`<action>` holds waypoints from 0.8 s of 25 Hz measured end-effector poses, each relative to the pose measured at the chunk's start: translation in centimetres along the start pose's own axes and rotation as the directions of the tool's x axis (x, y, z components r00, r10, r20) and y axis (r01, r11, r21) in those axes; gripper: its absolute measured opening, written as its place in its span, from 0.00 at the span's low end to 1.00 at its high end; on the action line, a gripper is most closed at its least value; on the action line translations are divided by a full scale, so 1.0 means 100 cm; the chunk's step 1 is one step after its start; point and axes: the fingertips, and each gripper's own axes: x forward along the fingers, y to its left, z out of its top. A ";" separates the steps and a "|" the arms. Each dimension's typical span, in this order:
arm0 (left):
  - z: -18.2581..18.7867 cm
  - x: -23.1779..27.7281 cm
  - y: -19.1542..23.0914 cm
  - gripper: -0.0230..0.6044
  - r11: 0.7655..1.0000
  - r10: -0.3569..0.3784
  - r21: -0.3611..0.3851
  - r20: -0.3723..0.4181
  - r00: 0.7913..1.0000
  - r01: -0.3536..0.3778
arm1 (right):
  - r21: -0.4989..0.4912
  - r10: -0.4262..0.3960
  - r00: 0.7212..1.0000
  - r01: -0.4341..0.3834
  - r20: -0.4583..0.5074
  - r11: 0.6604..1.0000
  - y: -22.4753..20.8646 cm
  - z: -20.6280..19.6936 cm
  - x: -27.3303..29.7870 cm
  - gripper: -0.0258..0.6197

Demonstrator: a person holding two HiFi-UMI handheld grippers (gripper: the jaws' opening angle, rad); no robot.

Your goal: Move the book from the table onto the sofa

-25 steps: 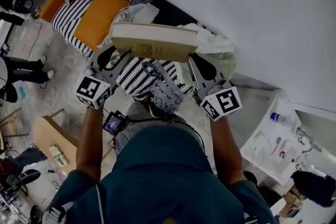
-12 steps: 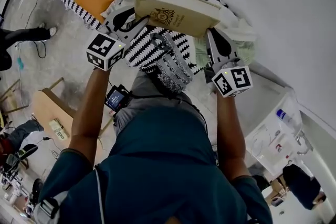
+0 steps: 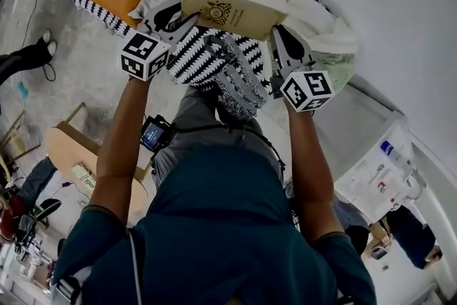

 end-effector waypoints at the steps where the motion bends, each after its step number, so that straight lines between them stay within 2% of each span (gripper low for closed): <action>1: -0.008 0.003 0.004 0.32 1.000 -0.003 -0.012 -0.011 1.000 0.003 | 0.009 -0.008 1.000 0.008 -0.015 1.000 -0.002 -0.008 0.006 0.09; 12: -0.095 0.036 0.050 0.32 0.987 -0.038 -0.161 -0.113 0.993 0.019 | 0.109 -0.071 0.985 0.088 -0.157 0.990 -0.024 -0.088 0.067 0.09; 20: -0.148 0.054 0.074 0.32 0.974 -0.072 -0.224 -0.185 0.980 0.029 | 0.171 -0.091 0.967 0.134 -0.240 0.976 -0.033 -0.141 0.096 0.09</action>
